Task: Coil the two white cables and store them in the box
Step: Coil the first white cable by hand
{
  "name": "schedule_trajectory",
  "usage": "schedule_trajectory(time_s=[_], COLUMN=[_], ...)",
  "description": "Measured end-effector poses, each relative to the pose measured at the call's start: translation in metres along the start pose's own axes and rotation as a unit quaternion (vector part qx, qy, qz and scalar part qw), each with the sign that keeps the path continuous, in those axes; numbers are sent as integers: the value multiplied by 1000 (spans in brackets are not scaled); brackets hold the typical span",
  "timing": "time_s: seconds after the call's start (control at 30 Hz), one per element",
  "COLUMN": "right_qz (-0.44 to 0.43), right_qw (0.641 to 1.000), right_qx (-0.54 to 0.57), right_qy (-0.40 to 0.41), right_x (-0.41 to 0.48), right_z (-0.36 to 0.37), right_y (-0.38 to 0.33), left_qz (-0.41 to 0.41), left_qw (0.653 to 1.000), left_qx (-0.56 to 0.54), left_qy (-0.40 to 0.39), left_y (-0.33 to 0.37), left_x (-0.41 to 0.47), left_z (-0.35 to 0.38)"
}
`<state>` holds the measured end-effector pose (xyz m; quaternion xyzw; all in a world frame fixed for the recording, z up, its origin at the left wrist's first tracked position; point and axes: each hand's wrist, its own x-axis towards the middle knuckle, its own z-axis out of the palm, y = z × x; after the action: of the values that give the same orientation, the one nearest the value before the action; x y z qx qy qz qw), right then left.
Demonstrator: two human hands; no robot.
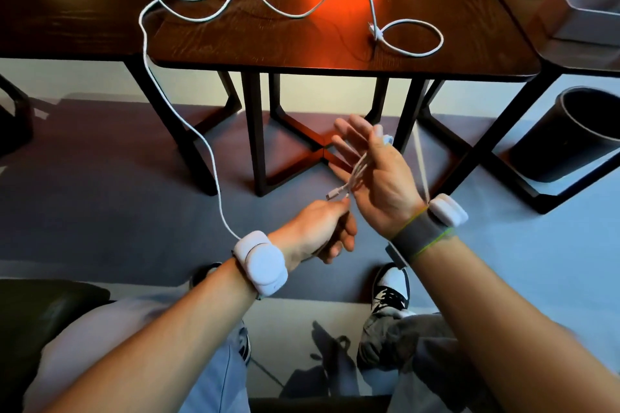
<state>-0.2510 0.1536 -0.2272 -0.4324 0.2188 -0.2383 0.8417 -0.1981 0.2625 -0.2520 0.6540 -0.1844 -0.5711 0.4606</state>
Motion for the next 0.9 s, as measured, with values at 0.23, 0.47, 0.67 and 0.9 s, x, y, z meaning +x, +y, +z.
schedule_trajectory(time_s=[0.23, 0.47, 0.67, 0.9], right_qz=[-65, -10, 103, 172], right_qw=[940, 688, 861, 938], right_qx=[-323, -692, -462, -152], right_qy=[-92, -217, -185, -260], right_x=[-6, -8, -12, -12], right_z=[-3, -16, -5, 3], right_y=[5, 13, 10, 2], left_qz=[95, 161, 297, 417], left_qw=[942, 797, 855, 872], left_qx=[322, 569, 399, 203], left_qy=[28, 122, 145, 157], left_y=[4, 11, 27, 34], left_x=[-3, -16, -25, -14], left_z=[-23, -51, -88, -82])
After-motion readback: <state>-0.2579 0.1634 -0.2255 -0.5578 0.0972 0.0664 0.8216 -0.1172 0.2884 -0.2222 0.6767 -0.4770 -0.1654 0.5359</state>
